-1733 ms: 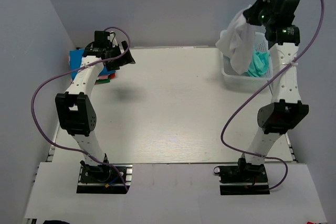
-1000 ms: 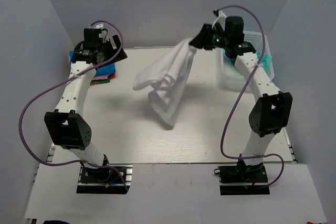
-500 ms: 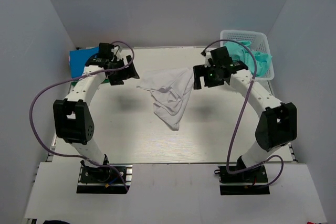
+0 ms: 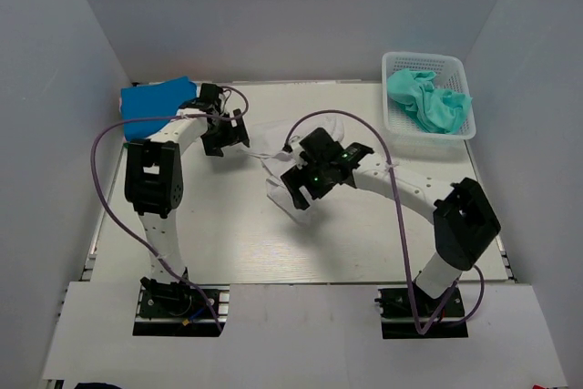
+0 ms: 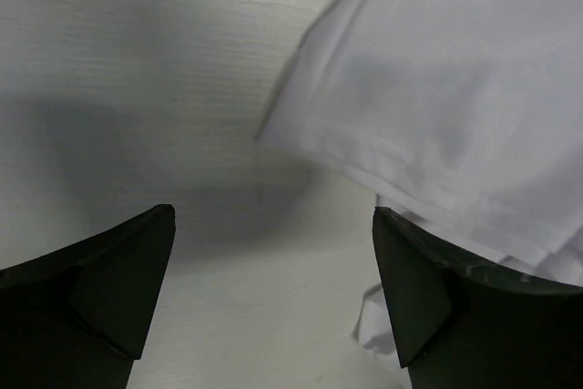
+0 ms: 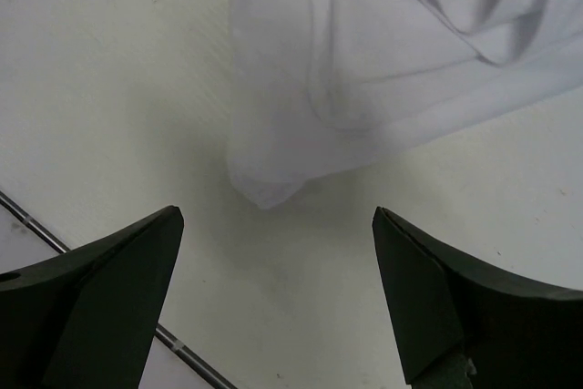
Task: Fold and stack the t-shirts
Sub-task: Flatten out the tshirt
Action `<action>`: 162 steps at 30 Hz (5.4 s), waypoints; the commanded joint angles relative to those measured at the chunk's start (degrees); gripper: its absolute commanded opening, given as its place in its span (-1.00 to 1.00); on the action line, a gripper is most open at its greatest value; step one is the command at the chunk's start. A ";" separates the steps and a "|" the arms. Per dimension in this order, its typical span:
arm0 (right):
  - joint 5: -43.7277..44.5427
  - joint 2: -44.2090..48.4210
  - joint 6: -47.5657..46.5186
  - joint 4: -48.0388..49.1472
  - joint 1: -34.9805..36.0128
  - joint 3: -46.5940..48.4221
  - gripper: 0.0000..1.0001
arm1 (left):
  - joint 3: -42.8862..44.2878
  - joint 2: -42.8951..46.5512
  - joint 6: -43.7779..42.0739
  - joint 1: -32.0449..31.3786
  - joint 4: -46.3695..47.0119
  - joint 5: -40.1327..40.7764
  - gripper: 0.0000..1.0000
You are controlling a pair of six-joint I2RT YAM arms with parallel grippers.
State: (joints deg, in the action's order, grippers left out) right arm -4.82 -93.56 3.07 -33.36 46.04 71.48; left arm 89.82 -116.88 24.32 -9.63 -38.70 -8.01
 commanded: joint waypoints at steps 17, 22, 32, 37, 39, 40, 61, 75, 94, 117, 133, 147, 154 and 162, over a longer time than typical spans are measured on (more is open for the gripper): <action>7.02 -11.82 -2.72 12.36 6.61 -8.11 -0.30 | 4.40 -11.35 3.28 -4.08 4.43 2.30 -1.00; 9.30 -6.49 -1.76 12.71 5.91 -8.91 -1.00 | 4.92 -5.74 2.75 -4.08 3.20 4.48 -1.00; 32.49 10.49 0.19 -0.12 -6.29 -0.64 -1.00 | 9.40 15.53 4.69 -2.94 3.11 15.12 -1.00; 38.04 14.98 -1.40 -1.18 -14.83 1.29 -1.00 | 12.74 22.39 5.82 -2.94 2.49 24.16 -1.00; 42.07 15.25 -1.40 -0.92 -18.08 2.43 -1.00 | 12.75 24.15 5.83 -2.94 2.49 28.29 -1.00; 42.35 15.16 -1.75 -0.91 -19.14 4.09 -1.00 | 12.75 24.94 6.35 -2.94 2.49 29.36 -1.00; 24.60 -3.37 -8.51 3.91 -30.74 42.44 -1.00 | 37.58 10.20 1.35 -2.41 5.04 29.90 -1.00; 16.07 -1.29 -14.49 19.75 -32.42 41.32 -0.92 | 26.19 24.20 -6.75 -1.27 18.32 34.19 -1.00; -1.33 15.42 -1.59 0.40 -29.96 -10.42 0.81 | -29.37 51.77 23.94 -1.80 -18.08 25.24 1.00; -3.97 -14.28 5.01 4.01 -19.23 7.97 0.81 | -3.95 8.78 5.83 -2.32 -0.24 5.74 1.00; 9.12 -27.55 10.46 -4.51 -26.96 17.54 0.81 | -1.33 -1.24 0.38 -2.33 4.60 -1.13 1.00; 2.09 -23.80 4.04 -10.85 -22.76 36.28 0.81 | -1.21 15.87 -3.58 -3.37 -13.84 10.72 1.00; 1.92 -12.20 9.05 -11.99 -20.73 21.18 0.81 | -20.80 28.80 4.59 -6.02 -30.12 18.12 0.97; 2.71 -8.39 8.71 -11.89 -20.99 14.04 0.81 | -31.37 31.63 6.27 -7.25 -19.41 13.30 0.53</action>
State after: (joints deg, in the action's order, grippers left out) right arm -2.33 -103.44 11.22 -44.29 25.15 86.11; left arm 58.30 -86.80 29.12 -16.75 -64.03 6.81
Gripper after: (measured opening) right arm 0.904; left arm 0.806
